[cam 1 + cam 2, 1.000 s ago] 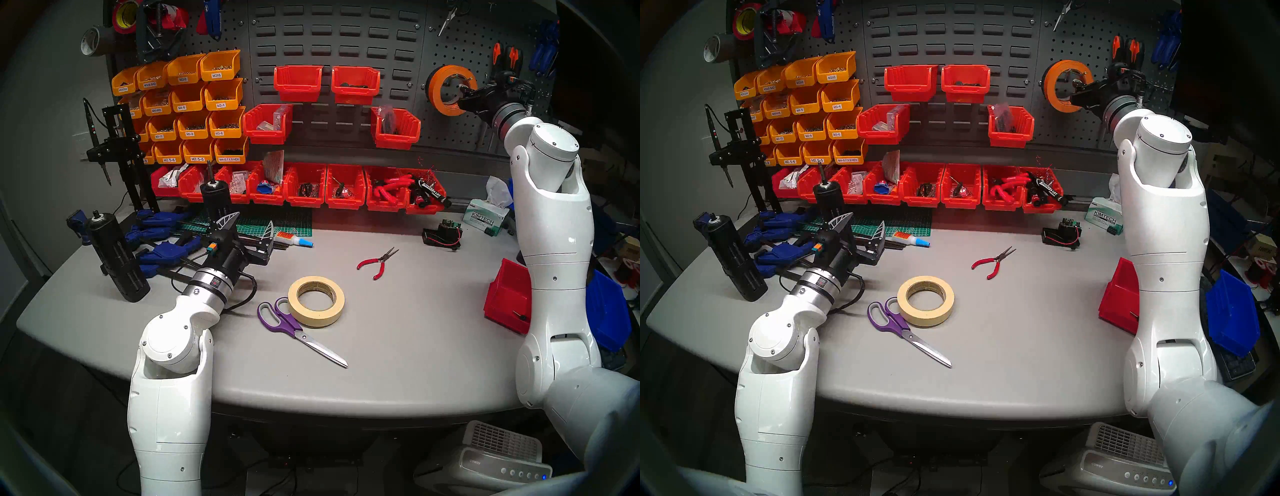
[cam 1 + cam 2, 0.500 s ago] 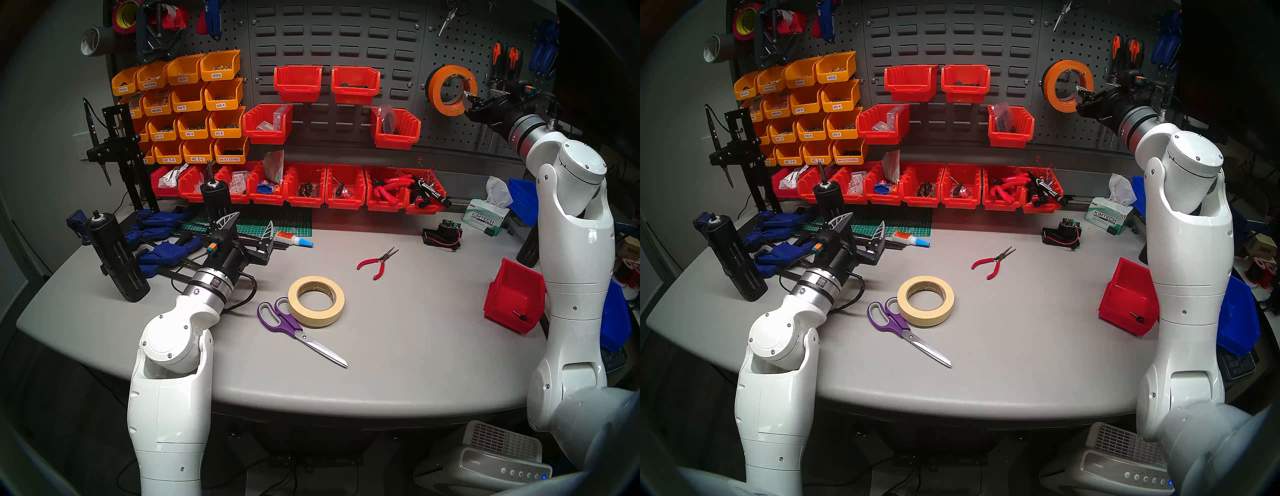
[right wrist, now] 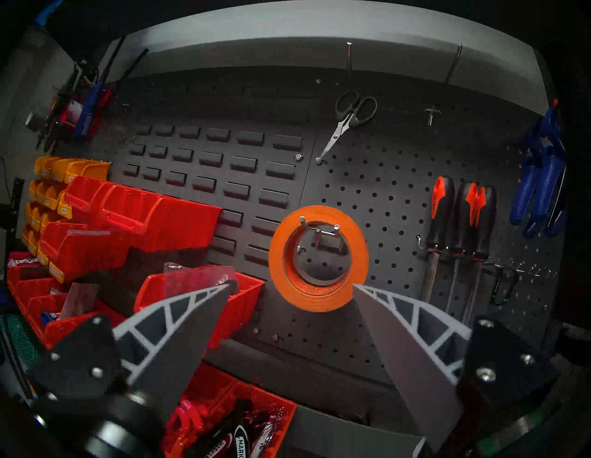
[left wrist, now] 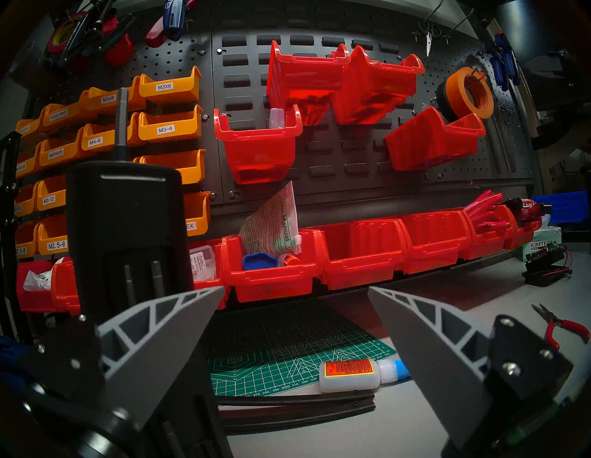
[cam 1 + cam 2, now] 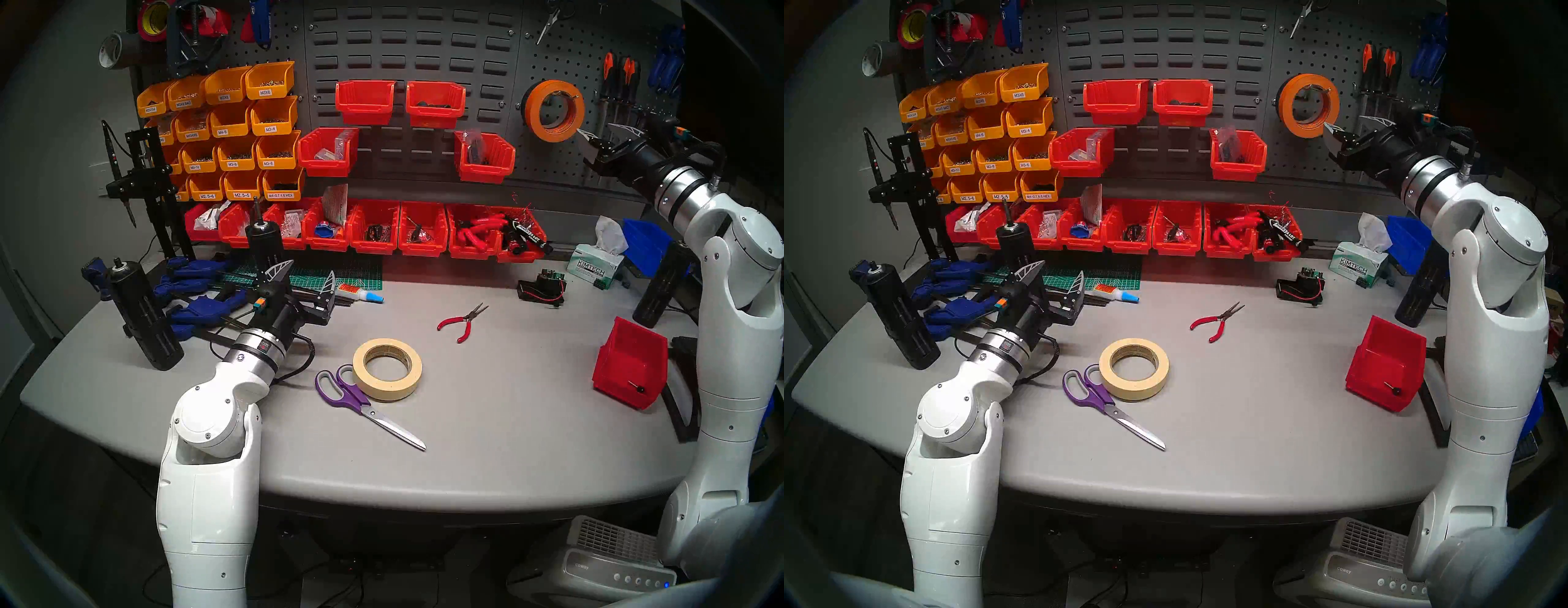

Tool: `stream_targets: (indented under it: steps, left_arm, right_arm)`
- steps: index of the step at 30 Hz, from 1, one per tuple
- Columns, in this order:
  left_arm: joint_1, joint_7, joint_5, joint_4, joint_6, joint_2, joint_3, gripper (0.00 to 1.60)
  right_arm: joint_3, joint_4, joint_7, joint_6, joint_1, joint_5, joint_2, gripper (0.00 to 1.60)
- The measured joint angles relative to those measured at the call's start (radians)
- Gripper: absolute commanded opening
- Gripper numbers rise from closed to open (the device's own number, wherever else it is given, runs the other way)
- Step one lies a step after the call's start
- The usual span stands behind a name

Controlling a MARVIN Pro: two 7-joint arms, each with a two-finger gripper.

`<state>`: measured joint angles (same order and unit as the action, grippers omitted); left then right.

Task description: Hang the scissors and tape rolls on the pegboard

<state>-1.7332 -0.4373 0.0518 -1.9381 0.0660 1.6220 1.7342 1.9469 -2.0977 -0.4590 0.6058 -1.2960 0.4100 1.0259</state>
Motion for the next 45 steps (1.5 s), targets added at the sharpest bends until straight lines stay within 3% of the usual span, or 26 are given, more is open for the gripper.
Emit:
stream_targets:
  steps: [18,27,38,45]
  left_arm:
    - [0.000,0.000,0.000,0.000,-0.001,0.000,0.000,1.60]
    - [0.000,0.000,0.000,0.000,-0.001,0.000,0.000,1.60]
    - [0.000,0.000,0.000,0.000,-0.001,0.000,0.000,1.60]
    - [0.000,0.000,0.000,0.000,-0.001,0.000,0.000,1.60]
  right_arm:
    - [0.238,-0.247,-0.342,0.195,-0.257,0.104,0.031,1.20]
    - [0.340,-0.323,-0.517,0.240,-0.379,0.142,0.047,1.11]
    - [0.347,-0.334,-0.567,0.197,-0.494,0.166,0.032,1.05]
    - [0.325,-0.336,-0.607,0.145,-0.536,0.168,0.031,1.25]
